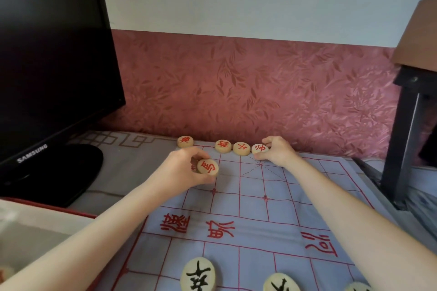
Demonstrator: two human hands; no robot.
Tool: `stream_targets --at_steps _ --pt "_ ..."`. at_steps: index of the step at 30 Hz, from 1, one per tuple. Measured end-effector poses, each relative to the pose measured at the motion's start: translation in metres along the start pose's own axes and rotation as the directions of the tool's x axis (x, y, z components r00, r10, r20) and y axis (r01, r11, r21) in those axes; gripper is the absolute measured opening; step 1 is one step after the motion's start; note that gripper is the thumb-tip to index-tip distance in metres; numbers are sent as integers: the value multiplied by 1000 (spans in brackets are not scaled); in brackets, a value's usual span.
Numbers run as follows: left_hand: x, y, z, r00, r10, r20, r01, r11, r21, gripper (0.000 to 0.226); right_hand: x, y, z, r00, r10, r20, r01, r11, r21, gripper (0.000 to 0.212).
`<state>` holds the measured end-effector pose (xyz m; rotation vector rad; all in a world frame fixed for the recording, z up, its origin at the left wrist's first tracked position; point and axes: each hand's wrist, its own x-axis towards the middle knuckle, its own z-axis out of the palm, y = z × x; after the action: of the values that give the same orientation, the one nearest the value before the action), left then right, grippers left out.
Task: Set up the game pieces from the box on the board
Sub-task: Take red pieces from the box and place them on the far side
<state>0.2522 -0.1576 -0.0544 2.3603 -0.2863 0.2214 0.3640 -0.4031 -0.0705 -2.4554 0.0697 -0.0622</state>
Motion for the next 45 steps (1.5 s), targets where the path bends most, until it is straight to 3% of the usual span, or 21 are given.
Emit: stream_targets --at_steps 5,8,15,21,29,34,38,45 --pt "33 -10 -6 996 19 -88 -9 994 107 58 -10 -8 -8 990 -84 -115 82 996 -22 52" --pt "57 -17 -4 992 42 -120 -16 979 205 50 -21 -18 -8 982 -145 -122 147 989 12 40" --pt "98 -28 8 994 28 -103 8 944 331 46 -39 -31 -6 962 -250 -112 256 966 39 28" --pt "105 -34 12 1000 13 -1 -11 868 497 45 -47 -34 -10 951 -295 -91 299 954 33 26" --pt "101 -42 14 994 -47 96 -3 889 458 51 -60 -32 -4 941 -333 -50 334 943 3 24" --pt "89 -36 1 999 41 6 -40 939 343 40 -72 -35 0 925 -380 5 379 925 29 23" --pt "64 -24 -25 998 60 -17 -57 992 116 30 -87 -51 3 919 -390 59 388 921 41 24" --pt "-18 1 -86 994 102 -45 -97 991 97 26 -138 -109 12 874 -434 221 419 901 113 29"
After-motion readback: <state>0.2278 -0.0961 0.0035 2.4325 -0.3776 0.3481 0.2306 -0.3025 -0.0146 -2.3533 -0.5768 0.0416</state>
